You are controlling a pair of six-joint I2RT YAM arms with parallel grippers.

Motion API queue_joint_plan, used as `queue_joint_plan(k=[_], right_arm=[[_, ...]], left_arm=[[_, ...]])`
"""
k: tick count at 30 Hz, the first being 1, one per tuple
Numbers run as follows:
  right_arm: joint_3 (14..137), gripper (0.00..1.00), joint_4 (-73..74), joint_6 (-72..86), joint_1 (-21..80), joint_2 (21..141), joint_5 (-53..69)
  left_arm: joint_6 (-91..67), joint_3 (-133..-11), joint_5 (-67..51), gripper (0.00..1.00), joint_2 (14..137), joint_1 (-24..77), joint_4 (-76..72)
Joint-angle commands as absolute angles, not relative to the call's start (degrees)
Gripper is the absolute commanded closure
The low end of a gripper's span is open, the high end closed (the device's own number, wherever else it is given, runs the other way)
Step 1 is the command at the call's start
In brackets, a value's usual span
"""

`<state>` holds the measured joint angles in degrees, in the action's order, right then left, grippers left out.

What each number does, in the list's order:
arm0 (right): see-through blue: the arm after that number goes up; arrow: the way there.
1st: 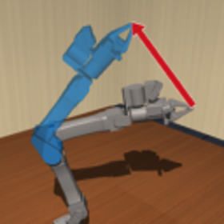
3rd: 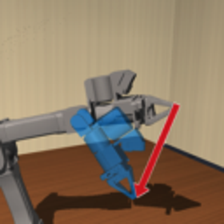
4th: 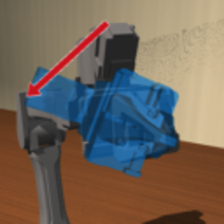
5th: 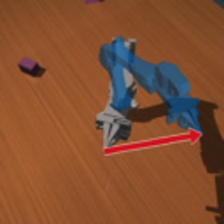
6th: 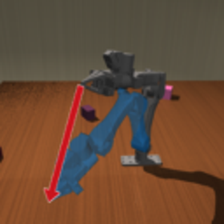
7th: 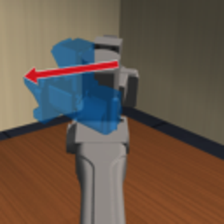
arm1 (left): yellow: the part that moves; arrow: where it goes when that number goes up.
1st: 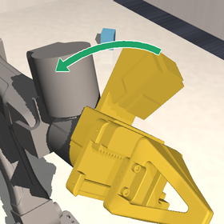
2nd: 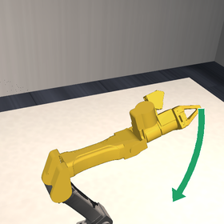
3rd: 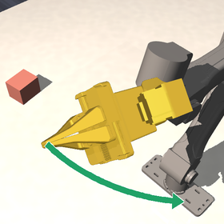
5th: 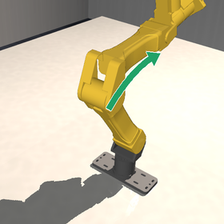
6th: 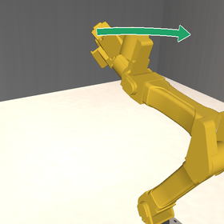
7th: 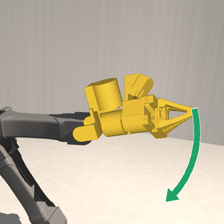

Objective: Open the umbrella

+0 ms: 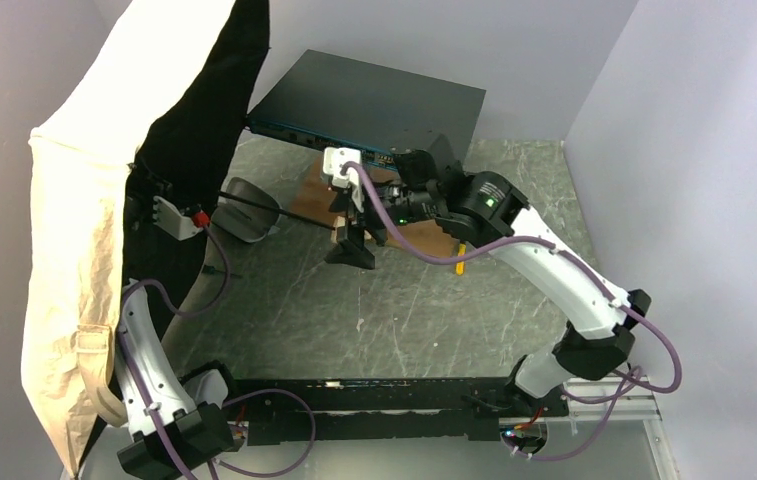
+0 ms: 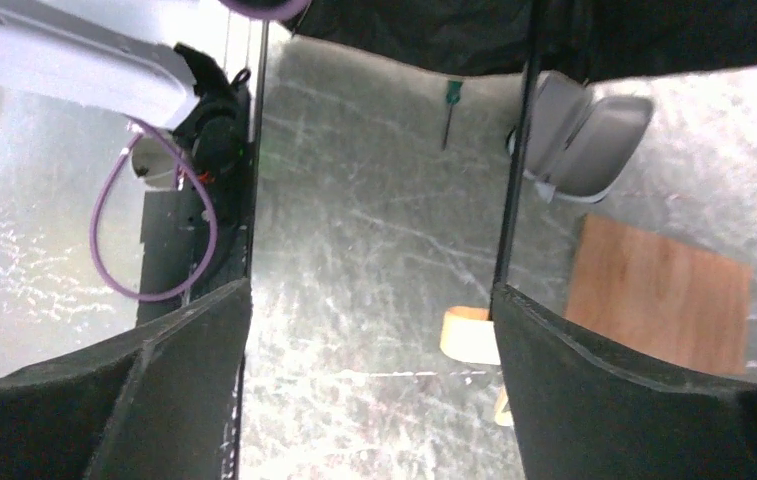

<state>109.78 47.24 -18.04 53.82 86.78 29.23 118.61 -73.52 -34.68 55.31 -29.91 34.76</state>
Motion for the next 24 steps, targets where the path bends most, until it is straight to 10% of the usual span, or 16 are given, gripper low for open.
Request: queue_joint_plan(k=[1, 12, 18, 24], right_arm=[[111.59, 0.04, 51.61, -20.55, 53.34, 90.96, 31.13], [106.82, 0.09, 37.44, -15.92, 53.45, 94.57, 20.55], [103.39, 0.32, 36.6, -15.6, 53.45, 97.36, 19.0], [101.59, 1.0, 33.99, -13.58, 53.53, 96.54, 21.13]], left_arm=[[130.66, -76.37, -36.07, 0.81, 54.88, -29.97, 28.8], [128.38, -76.89, -38.76, 0.79, 51.7, -30.01, 30.7], [124.65, -78.64, -38.7, 0.79, 51.45, -29.97, 31.14], [123.74, -80.69, -40.99, 0.74, 51.69, -29.99, 34.74]])
